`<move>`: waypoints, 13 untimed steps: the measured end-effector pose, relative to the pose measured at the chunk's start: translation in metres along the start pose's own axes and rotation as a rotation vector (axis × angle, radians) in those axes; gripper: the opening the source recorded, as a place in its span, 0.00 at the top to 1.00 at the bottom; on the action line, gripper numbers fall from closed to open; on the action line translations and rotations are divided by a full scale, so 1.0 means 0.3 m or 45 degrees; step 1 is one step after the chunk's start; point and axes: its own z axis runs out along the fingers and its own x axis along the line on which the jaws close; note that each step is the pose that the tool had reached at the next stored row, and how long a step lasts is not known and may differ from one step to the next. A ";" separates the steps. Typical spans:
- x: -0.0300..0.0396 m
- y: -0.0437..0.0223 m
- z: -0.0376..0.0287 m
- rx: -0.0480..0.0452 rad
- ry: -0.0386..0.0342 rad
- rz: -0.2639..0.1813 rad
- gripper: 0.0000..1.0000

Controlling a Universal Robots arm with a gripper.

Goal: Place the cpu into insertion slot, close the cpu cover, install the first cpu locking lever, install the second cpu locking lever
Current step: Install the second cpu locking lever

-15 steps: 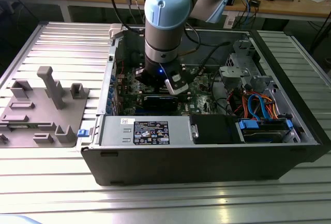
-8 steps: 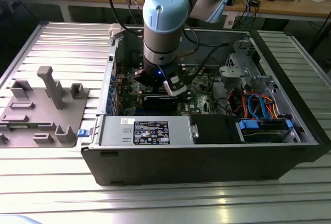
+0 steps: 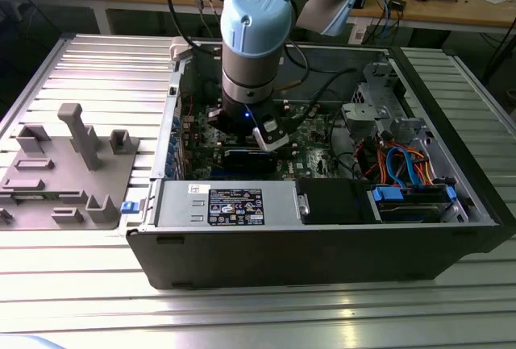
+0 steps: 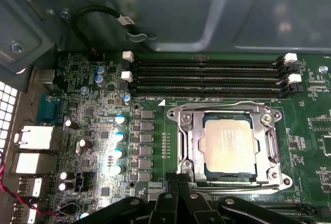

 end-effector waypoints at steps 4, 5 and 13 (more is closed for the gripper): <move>0.002 -0.001 0.003 -0.009 -0.0001 0.000 0.89; 0.003 -0.001 0.004 -0.013 -0.0001 0.000 0.89; 0.007 0.000 0.006 -0.014 -0.0002 0.000 0.89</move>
